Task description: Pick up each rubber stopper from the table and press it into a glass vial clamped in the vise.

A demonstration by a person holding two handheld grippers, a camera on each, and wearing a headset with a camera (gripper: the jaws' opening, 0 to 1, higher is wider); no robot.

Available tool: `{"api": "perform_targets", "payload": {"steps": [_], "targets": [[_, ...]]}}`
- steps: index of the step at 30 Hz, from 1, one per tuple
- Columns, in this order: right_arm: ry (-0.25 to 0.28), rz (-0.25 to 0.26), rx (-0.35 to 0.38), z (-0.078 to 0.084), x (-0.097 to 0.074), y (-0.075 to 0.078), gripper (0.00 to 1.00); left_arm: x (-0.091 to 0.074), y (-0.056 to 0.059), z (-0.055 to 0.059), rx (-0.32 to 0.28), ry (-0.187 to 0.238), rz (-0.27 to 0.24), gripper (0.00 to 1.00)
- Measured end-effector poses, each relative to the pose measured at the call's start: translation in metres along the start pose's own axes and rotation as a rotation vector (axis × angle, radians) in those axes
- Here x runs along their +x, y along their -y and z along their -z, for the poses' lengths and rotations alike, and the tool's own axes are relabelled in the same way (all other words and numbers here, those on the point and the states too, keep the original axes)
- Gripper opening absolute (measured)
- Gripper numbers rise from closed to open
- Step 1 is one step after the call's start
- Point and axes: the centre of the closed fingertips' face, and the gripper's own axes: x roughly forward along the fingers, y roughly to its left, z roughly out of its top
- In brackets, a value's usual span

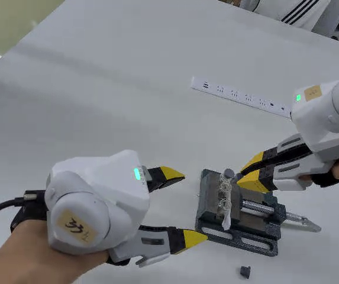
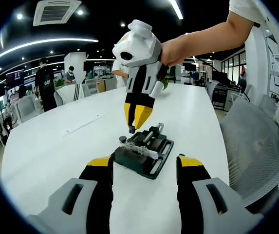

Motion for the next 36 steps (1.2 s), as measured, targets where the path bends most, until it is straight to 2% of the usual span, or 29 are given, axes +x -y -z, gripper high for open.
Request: {"api": "perform_targets", "payload": {"steps": [9, 19, 36], "targets": [[-0.089, 0.009, -0.019, 0.010, 0.015, 0.007, 0.05, 0.001, -0.001, 0.003, -0.018, 0.010, 0.001, 0.56], [-0.120, 0.001, -0.012, 0.012, 0.023, 0.012, 0.05, 0.003, -0.004, 0.008, -0.032, 0.024, 0.002, 0.60], [-0.183, 0.000, -0.046, 0.018, 0.029, 0.016, 0.05, 0.004, -0.001, 0.011, -0.048, 0.030, 0.013, 0.59]]}}
